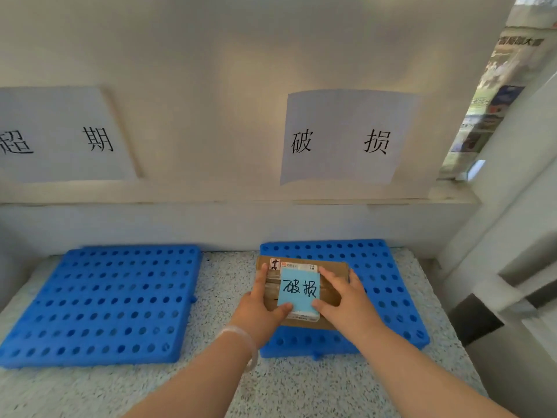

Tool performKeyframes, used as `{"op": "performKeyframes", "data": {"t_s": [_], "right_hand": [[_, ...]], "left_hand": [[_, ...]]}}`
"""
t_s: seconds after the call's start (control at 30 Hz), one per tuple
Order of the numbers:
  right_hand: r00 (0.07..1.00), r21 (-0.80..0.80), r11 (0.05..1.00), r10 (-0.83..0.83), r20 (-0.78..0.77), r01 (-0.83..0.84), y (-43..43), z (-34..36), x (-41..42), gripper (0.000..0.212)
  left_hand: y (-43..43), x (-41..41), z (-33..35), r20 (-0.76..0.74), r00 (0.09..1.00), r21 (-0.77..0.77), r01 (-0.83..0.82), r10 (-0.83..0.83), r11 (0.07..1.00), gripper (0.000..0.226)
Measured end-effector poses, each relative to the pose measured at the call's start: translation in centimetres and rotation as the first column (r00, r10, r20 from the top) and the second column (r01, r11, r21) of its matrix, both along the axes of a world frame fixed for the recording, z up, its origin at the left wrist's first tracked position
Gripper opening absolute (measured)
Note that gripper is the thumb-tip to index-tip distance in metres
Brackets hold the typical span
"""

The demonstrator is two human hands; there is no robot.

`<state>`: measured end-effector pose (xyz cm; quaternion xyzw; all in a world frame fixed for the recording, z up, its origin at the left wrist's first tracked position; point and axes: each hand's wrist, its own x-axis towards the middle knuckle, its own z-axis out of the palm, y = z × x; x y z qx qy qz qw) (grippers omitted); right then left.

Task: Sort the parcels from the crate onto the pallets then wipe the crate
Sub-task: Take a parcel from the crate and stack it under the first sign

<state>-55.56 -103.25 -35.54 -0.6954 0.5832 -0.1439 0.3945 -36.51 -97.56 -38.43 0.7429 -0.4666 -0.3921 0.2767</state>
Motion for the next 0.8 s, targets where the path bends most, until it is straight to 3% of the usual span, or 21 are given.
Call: {"op": "performKeyframes", "data": {"t_s": [0.47, 0.8], "right_hand": [[0.999, 0.004, 1.0, 0.023, 0.026, -0.023, -12.6, -8.0, 2.4, 0.075], [0.996, 0.008, 0.998, 0.057, 0.072, -0.057, -18.7, -9.3, 4.1, 0.073]], "left_hand": [[-11.0, 1.3, -4.9, -0.018, 0.993, 0.099, -0.117, 0.12, 0.988, 0.093], [-16.6, 3.1, -6.3, -0.013, 0.985, 0.067, -0.17, 0.171, 0.983, 0.094]]}}
